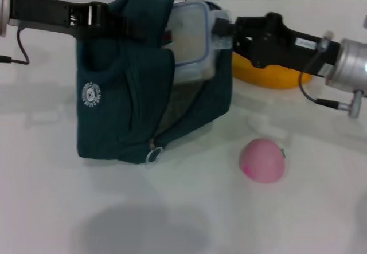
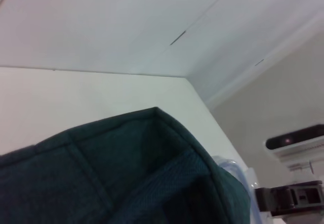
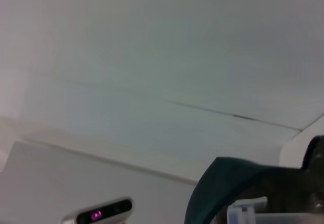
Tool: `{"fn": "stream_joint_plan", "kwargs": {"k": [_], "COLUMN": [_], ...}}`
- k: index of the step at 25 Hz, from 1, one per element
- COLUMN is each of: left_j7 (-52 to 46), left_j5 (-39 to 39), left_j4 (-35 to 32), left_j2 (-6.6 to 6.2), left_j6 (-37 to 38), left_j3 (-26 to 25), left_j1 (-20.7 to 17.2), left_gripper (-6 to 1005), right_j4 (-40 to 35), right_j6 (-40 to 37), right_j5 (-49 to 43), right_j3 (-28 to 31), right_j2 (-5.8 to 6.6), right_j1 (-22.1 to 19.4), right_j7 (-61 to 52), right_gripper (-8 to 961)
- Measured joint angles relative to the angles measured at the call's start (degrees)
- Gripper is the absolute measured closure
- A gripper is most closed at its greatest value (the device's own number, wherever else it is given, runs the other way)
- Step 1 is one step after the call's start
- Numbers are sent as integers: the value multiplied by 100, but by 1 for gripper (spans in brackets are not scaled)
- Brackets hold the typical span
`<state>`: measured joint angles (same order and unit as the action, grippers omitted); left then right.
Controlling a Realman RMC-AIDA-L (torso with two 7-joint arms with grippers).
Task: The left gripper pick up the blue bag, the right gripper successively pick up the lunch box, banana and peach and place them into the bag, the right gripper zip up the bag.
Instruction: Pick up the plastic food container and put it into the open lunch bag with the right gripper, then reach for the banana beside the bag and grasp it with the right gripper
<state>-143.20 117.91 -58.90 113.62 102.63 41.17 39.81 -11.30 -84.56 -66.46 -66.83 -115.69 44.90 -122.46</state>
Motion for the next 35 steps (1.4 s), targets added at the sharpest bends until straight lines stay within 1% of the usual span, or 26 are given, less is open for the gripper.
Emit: {"fn": "stream_joint_plan", "kwargs": {"k": [4, 11, 17, 20, 22, 24, 26, 28, 30, 32, 33, 34, 35], "left_j7": [8, 12, 12, 12, 11, 8, 4, 4, 8, 10, 10, 11, 11], "left_j5": [-48, -59, -59, -59, -59, -59, -59, -58, -58, -58, -58, -58, -58], "left_j4": [57, 62, 63, 64, 64, 63, 64, 64, 64, 64, 63, 64, 63], "left_j2": [2, 3, -6, -24, -33, -43, -46, -46, -47, -51, -54, -54, -54], "left_j6": [0, -14, -18, -31, -35, -39, -43, -44, -44, -44, -44, -44, -44], "left_j3": [16, 15, -10, -20, -21, -26, -34, -38, -44, -52, -56, -57, -56], "left_j1": [9, 14, -25, -32, -33, -40, -51, -59, -60, -63, -66, -68, -70], "left_gripper": [960, 960, 960, 960, 960, 960, 960, 960, 960, 960, 960, 960, 960], "right_j4": [-28, -173, -358, -550, -685, -874, -1091, -1383, -1693, -1928, -2084, -2226, -2387], "right_j6": [274, 513, 502, 500, 499, 490, 484, 488, 510, 562, 608, 634, 652], "right_j5": [0, 38, 67, 74, 78, 82, 60, 29, -4, -129, -299, -455, -675], "right_j3": [-191, -281, -235, -232, -231, -190, -128, -78, -79, -80, -77, -78, -76], "right_j2": [-40, -52, -40, -21, -2, 42, 113, 268, 499, 728, 878, 979, 1071], "right_j1": [193, 224, 32, -150, -259, -374, -502, -675, -846, -931, -946, -940, -933], "right_j7": [-6, -15, 7, 11, 14, 21, 36, 128, 300, 410, 449, 479, 510], "right_gripper": [770, 764, 759, 757, 698, 639, 579, 520, 466, 412, 385, 358, 359]}}
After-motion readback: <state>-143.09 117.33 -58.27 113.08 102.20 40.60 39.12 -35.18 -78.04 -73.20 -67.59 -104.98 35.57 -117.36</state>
